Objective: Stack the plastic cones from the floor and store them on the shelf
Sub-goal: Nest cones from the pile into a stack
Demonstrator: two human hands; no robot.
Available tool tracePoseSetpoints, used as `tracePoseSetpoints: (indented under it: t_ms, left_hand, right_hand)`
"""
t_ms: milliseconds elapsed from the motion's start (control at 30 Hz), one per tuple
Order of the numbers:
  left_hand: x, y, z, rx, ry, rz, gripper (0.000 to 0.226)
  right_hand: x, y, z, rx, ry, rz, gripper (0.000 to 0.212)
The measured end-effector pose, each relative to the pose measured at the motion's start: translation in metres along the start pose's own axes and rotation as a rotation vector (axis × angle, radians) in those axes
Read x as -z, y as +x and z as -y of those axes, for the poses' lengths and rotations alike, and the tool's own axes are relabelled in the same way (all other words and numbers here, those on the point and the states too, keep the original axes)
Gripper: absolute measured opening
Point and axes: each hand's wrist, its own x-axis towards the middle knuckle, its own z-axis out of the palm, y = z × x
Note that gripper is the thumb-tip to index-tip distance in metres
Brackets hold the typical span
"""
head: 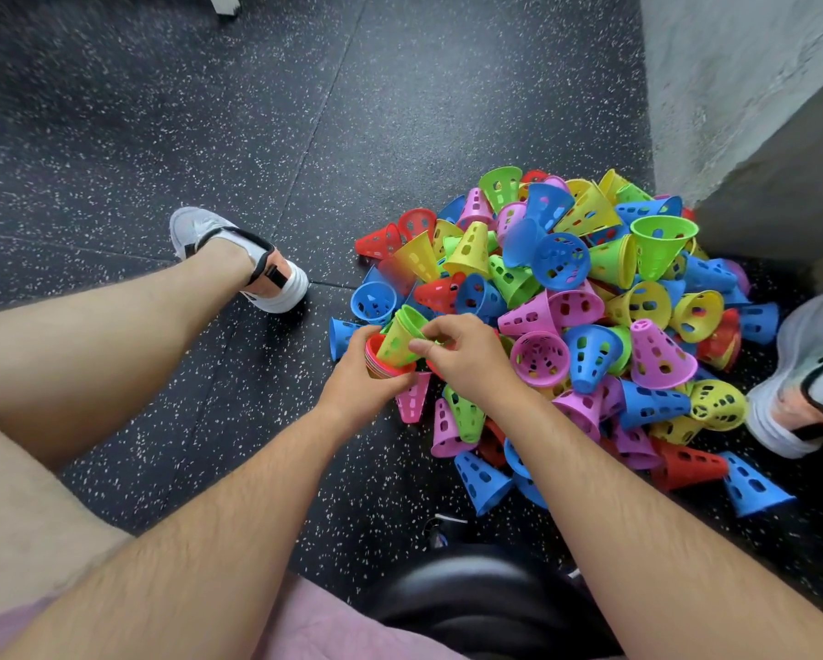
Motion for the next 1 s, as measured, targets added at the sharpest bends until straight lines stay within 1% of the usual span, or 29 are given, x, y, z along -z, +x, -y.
tracePoseSetpoints:
  t_ms: [67,133,200,267,333,400,500,567,700,767,833,867,933,1000]
  left_hand:
    - [0.000,-0.002,-0.007,-0.038,-0.030,0.003,0.076]
    - [0.001,-0.003,-0.011,-0.056,-0.035,0.015,0.075]
    - [0.002,-0.003,-0.011,-0.059,-0.052,0.025,0.087]
    - [0.005,-0.005,-0.008,-0.047,-0.055,0.026,0.091]
    - [0.008,-0.008,-0.004,-0.023,-0.053,0.018,0.083]
    - [0.010,-0.009,0.001,0.022,-0.043,-0.016,0.075]
    - [0.016,-0.007,0.011,0.094,-0.023,-0.109,0.066]
    - [0.022,-0.004,0.017,0.144,0.038,-0.158,0.065]
    - [0.039,0.004,0.030,0.221,0.070,-0.221,0.069]
    - [0.047,0.007,0.037,0.251,0.085,-0.215,0.070]
    - [0.052,0.008,0.042,0.287,0.085,-0.204,0.074]
    - [0.055,0.010,0.044,0.306,0.081,-0.206,0.075]
    - [0.058,0.014,0.046,0.326,0.074,-0.209,0.077]
    - [0.057,0.018,0.046,0.326,0.083,-0.200,0.078]
  right_hand:
    - [-0.005,-0.002,0.000,-0.019,0.046,0.050,0.014]
    - [-0.007,-0.004,0.003,-0.008,0.099,0.135,0.009]
    - [-0.007,-0.006,0.006,-0.007,0.125,0.211,0.006]
    - [-0.008,-0.007,0.007,-0.043,0.155,0.259,0.010]
    - [-0.012,-0.007,0.009,-0.076,0.178,0.275,0.016]
    - [-0.020,-0.005,0.012,-0.036,0.139,0.238,0.019]
    - [-0.036,0.004,0.020,0.088,-0.012,0.153,0.021]
    - [-0.049,0.016,0.021,0.143,-0.108,0.154,0.022]
    - [-0.079,0.049,0.025,0.215,-0.402,0.274,0.041]
    - [-0.092,0.065,0.031,0.298,-0.539,0.353,0.049]
    - [-0.100,0.076,0.037,0.406,-0.732,0.402,0.053]
    - [-0.105,0.080,0.040,0.456,-0.839,0.406,0.051]
    - [-0.114,0.086,0.042,0.484,-0.987,0.420,0.043]
    - [-0.122,0.087,0.039,0.489,-1.026,0.389,0.033]
